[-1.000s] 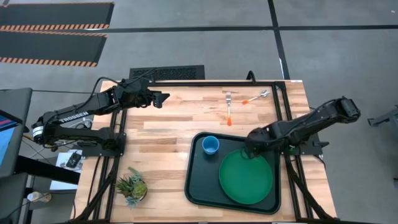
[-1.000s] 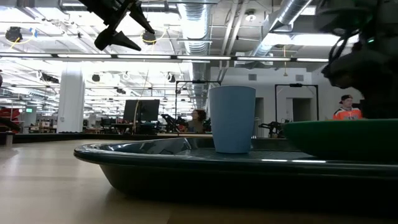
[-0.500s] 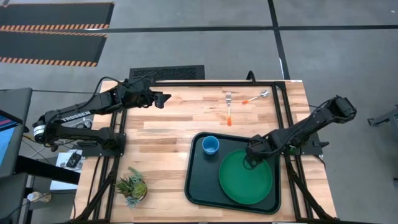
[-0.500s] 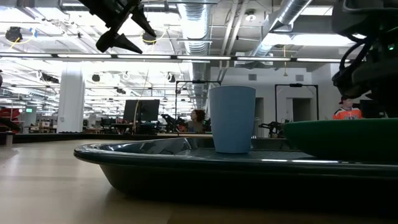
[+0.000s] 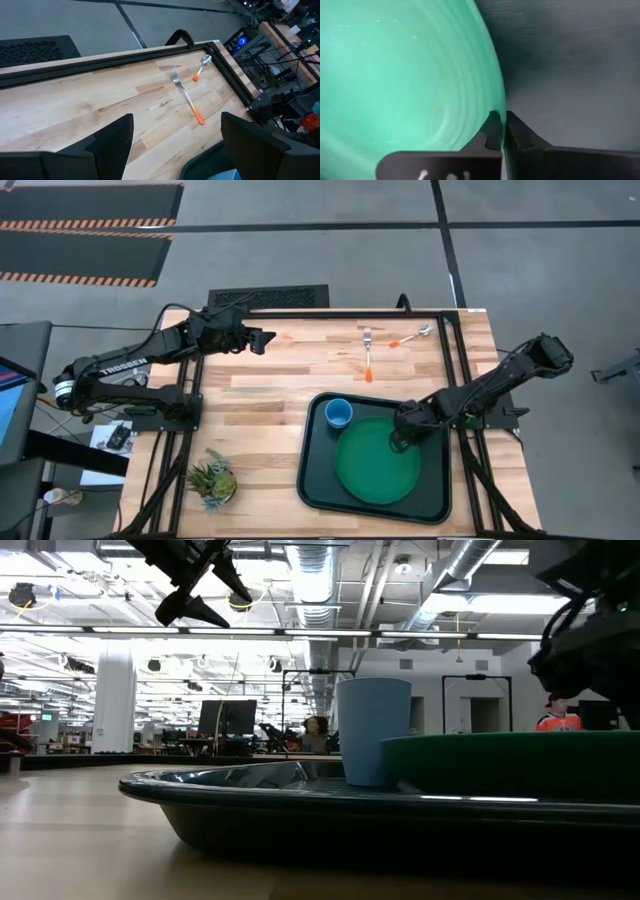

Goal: Pick and place plate/cup/fork/spoon on tray
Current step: Put the green plate on the black tray

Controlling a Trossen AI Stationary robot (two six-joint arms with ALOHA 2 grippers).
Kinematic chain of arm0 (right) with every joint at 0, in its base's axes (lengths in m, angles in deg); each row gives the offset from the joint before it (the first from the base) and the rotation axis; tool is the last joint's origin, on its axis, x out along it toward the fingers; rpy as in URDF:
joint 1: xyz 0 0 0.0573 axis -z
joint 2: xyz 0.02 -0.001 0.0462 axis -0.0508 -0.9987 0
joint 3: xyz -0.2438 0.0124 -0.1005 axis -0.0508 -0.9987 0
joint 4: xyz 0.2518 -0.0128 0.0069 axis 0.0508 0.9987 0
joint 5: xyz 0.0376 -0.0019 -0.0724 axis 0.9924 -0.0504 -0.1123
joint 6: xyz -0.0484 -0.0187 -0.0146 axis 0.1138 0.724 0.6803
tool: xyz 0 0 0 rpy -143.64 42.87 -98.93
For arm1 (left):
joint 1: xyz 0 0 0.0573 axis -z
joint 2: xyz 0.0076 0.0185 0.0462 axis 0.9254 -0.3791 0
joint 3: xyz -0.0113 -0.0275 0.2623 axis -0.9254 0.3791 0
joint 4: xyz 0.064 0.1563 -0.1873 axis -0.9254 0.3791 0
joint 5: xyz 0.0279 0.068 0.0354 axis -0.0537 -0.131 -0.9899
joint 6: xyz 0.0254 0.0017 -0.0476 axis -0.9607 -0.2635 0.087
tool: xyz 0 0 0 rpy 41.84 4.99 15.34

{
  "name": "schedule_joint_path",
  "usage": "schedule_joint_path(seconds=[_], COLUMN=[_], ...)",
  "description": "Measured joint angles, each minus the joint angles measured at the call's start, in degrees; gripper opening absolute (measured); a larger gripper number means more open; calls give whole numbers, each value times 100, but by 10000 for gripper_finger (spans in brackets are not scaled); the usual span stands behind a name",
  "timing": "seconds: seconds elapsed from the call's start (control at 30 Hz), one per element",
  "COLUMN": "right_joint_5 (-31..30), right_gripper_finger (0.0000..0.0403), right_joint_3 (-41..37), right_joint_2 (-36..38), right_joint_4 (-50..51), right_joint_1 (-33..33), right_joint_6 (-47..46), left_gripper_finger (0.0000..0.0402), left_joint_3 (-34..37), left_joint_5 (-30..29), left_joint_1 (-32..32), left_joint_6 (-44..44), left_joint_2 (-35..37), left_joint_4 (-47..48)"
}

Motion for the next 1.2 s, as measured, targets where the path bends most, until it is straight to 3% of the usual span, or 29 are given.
schedule_joint_path(seconds=[0.57,1.0,1.2], right_joint_5=[-86,-715,-1247], right_gripper_finger=[4,3,2], right_joint_3=[-7,-4,451], right_joint_2=[-52,-52,-130], right_joint_4=[-978,-1401,-1125], right_joint_1=[-86,-720,-919], right_joint_6=[-1126,-1861,-1784], left_gripper_finger=[284,284,284], left_joint_3=[-2,-2,-2], left_joint_5=[8,8,8], left_joint_1=[0,0,0], left_joint_6=[-51,-112,-108], left_joint_2=[2,2,2], left_joint_4=[4,6,6])
